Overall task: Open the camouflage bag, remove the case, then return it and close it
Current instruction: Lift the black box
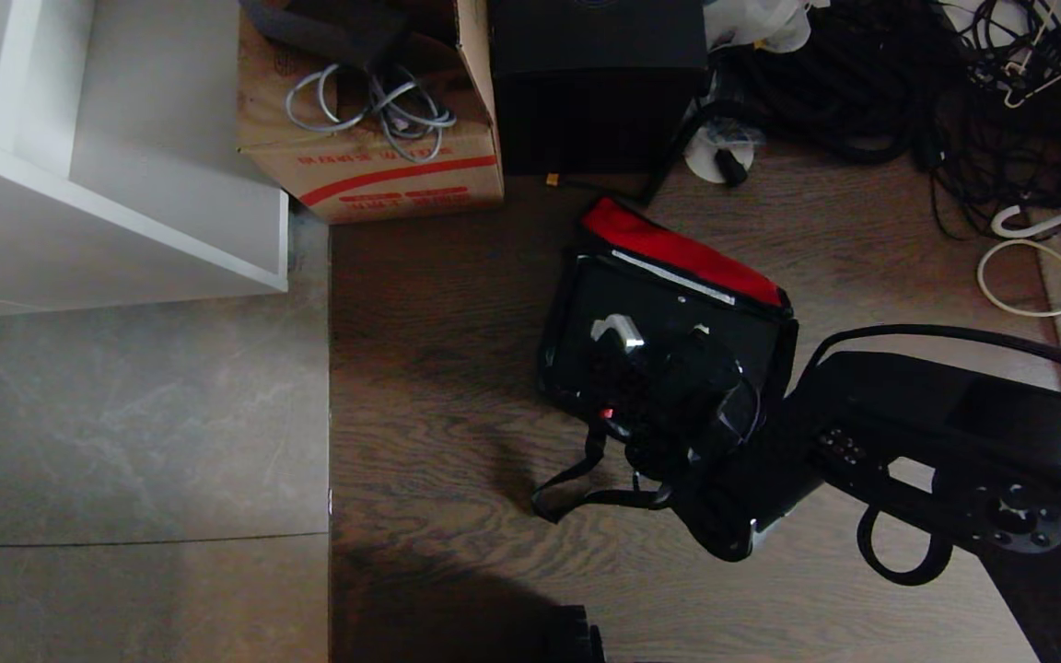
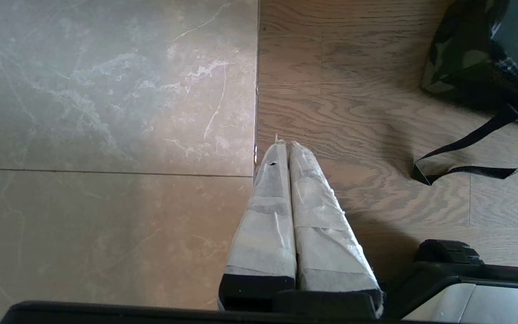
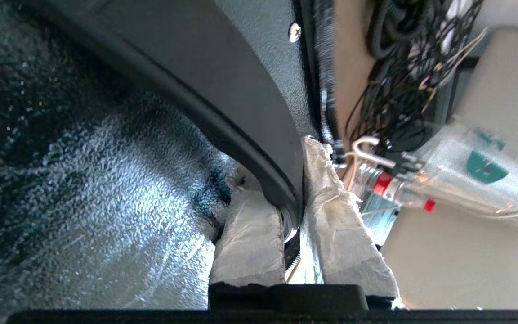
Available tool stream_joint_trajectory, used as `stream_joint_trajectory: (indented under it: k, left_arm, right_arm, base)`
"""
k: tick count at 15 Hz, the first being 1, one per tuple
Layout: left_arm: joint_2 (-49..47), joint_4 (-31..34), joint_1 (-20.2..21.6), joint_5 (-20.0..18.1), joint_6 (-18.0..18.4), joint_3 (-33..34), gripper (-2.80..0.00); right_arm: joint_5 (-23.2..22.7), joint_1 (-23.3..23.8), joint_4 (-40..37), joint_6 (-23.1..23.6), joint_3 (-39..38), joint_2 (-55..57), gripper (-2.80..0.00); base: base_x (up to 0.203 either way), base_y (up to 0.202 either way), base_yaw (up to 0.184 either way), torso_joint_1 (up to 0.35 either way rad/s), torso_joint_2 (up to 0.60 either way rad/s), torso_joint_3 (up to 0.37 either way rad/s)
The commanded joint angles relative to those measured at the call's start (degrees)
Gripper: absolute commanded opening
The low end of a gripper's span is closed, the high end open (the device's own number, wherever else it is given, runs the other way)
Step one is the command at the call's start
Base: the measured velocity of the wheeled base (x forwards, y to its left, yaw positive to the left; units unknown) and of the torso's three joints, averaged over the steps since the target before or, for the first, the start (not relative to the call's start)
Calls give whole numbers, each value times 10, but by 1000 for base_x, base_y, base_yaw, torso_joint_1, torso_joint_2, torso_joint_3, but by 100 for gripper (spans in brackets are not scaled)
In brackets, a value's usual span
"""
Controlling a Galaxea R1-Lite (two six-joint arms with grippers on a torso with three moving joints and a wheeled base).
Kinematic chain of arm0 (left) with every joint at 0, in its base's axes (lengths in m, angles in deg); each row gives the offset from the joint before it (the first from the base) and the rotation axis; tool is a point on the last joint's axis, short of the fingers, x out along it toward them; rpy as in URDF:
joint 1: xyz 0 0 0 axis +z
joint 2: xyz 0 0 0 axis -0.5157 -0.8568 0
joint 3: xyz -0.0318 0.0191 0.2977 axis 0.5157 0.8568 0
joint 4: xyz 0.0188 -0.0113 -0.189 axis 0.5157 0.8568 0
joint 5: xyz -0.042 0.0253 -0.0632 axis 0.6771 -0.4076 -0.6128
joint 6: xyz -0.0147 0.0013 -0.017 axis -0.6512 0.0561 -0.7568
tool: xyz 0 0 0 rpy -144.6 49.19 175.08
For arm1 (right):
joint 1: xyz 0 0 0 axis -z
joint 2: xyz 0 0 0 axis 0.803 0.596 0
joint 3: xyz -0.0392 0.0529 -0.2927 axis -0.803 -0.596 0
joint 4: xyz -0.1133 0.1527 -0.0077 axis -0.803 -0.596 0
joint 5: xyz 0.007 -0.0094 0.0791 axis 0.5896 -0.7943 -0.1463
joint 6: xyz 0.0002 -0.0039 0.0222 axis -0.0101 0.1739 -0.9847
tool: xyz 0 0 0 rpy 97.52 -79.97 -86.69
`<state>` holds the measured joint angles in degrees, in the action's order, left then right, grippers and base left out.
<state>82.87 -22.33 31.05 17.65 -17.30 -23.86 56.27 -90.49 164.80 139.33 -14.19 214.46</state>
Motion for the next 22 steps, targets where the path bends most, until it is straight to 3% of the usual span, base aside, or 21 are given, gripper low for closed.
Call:
stream_joint_trajectory:
  k: [1,2,3,4,7,10,16,22]
  left_arm:
    - [0,0,0,0,0,6,-280]
    - [0,0,0,0,0,6,-280]
    - [0,0,0,0,0,6,-280]
    - [0,0,0,0,0,6,-280]
    - [0,0,0,0,0,6,-280]
    - [0,0,0,0,0,6,-280]
    - [0,0,0,0,0,6,-280]
    - [0,0,0,0,0,6,-280]
  right_arm:
    - [-2,2,2,-1,-3,17,-280]
    - [-5,3,2,1,-2,21,-280]
    - [-12,4,2,2,-2,25,-189]
    - [-27,4,2,2,-3,28,0]
    - [-96,7,2,6,-8,30,0]
    - [-154,24,2,47,-18,23,0]
    - [-152,55,2,80,-3,7,0]
    - [-131,67,-7,78,43,4,0]
  base:
    - [0,0,0,0,0,0]
    - [0,0,0,0,0,0]
    - [0,0,0,0,0,0]
    - [0,0,0,0,0,0]
    - [0,0,0,0,0,0]
    - [0,0,0,0,0,0]
    - [0,0,0,0,0,0]
    - [0,0,0,0,0,0]
